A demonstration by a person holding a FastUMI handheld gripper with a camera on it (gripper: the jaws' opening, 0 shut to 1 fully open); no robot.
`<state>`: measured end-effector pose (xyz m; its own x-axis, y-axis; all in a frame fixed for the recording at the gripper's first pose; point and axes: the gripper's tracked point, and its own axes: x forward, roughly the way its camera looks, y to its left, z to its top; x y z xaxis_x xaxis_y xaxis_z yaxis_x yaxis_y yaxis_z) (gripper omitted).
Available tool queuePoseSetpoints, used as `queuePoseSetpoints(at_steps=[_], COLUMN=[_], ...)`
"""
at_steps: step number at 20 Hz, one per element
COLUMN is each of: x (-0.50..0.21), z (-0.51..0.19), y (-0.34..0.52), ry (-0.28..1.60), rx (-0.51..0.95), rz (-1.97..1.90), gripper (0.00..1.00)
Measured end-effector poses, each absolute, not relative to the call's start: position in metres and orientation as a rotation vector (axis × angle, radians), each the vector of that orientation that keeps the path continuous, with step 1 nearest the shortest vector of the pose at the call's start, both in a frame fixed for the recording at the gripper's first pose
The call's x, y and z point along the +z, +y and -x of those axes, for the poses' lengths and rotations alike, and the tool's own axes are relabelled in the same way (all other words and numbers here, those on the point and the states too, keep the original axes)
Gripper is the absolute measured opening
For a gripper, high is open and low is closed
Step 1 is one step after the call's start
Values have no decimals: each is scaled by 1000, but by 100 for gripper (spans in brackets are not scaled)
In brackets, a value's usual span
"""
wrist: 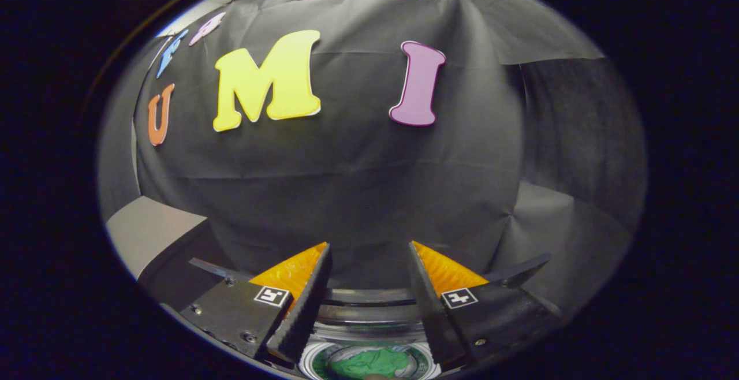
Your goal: Put the clothes into the washing machine and then close the washing machine lid.
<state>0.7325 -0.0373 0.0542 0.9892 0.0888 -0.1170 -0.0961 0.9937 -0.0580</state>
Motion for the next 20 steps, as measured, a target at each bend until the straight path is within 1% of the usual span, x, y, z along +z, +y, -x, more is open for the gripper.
queuePoseSetpoints(at_steps=[11, 20], x=[40, 21], z=[-692, -663], y=[-43, -48], ry=[63, 82], rx=[104, 115], rz=[67, 63], gripper=[82, 82])
